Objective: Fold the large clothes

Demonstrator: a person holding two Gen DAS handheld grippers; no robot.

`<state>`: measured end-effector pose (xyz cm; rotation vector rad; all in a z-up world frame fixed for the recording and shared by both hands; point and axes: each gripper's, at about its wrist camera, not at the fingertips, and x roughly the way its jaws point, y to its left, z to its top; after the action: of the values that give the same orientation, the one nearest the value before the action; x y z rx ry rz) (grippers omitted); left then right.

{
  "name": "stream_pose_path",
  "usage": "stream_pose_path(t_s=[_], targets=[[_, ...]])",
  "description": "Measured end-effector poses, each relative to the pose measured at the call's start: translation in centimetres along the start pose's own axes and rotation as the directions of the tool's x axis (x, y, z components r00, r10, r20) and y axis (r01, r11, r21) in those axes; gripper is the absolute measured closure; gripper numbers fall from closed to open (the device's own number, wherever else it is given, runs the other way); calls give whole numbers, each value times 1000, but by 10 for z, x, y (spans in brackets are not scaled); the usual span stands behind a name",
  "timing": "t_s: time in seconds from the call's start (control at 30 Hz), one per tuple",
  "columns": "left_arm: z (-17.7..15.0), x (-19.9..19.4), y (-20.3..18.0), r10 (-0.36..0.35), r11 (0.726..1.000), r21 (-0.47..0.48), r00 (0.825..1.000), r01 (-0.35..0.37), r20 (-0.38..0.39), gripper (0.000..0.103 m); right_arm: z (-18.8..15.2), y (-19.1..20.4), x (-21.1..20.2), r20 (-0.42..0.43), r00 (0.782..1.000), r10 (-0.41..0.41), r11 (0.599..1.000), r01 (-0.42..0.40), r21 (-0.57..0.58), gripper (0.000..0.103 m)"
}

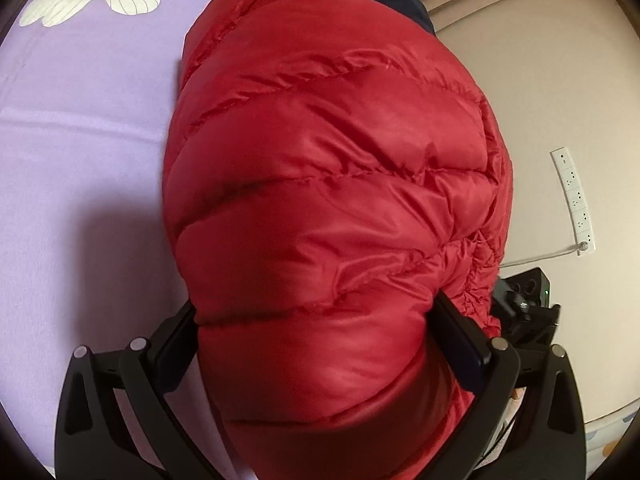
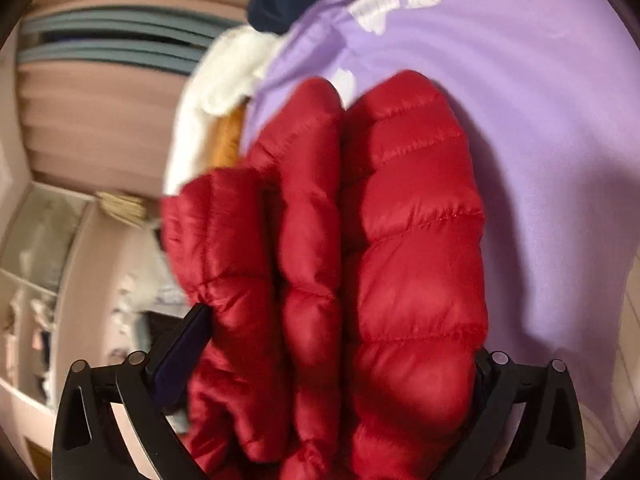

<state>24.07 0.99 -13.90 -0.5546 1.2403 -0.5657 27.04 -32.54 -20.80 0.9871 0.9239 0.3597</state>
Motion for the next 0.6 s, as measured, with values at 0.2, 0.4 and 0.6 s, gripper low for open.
stream_pose_path(t_s=[0.2,0.4,0.6], targets=[[6,6,12,-21,1000,-22,999,21,-25,0,12,-14,16,-23,1000,-20,998,21,52,0],[11,14,29,-78,994,-83,996,74,-41,0,18,-15,22,-33,999,2,999,0,54,0],[1,7,41,-86,992,-91,996,83,-26,0,9,-15,17,4,1000,5,1000,-5,10,3]])
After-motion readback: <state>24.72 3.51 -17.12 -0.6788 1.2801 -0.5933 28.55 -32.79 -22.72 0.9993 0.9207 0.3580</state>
